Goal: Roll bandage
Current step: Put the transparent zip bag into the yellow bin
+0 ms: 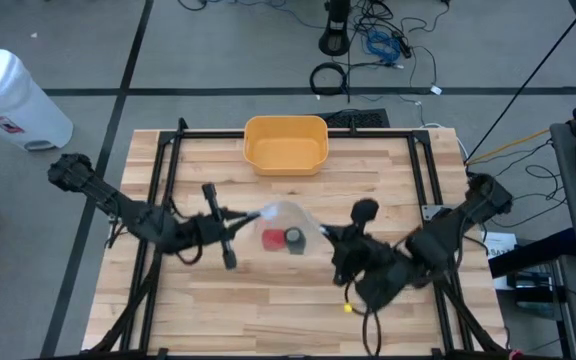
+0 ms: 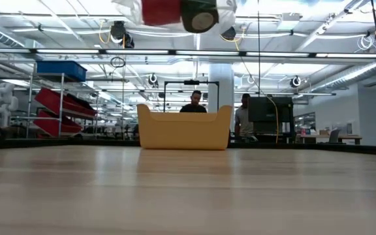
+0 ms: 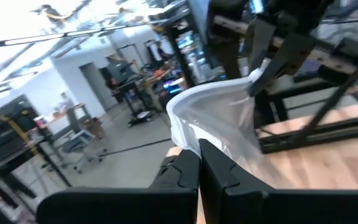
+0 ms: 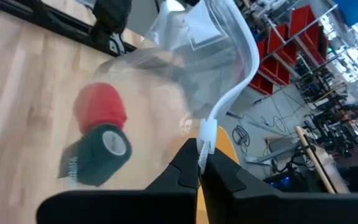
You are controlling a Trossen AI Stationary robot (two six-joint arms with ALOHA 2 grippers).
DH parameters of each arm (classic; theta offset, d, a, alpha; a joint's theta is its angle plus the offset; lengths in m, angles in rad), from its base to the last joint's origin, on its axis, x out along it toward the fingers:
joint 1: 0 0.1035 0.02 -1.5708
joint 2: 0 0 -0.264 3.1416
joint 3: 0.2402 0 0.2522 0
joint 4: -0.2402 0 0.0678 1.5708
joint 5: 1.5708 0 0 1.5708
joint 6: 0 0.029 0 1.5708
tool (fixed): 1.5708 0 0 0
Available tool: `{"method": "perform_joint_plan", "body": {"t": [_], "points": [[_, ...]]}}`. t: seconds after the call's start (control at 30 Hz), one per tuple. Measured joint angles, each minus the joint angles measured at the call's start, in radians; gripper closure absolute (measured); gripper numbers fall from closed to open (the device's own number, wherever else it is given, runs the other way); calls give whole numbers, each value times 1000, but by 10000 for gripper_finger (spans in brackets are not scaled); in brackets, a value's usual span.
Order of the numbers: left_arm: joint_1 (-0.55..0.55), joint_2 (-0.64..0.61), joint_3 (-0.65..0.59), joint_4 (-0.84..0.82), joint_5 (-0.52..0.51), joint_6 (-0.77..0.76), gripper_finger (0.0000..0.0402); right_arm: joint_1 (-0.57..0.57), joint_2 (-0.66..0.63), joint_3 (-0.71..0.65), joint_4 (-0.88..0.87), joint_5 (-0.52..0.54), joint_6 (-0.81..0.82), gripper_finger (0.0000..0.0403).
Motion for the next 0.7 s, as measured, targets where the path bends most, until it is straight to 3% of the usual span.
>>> {"method": "perform_joint_plan", "body": {"t": [0.47,0.7], "points": [[404,-49,0,3,281,-2,402,-308,-205,0,13,-295,-331,403],[626,-49,0,3,420,-37,402,-545,-239,0,85,-557,-484,403]]}}
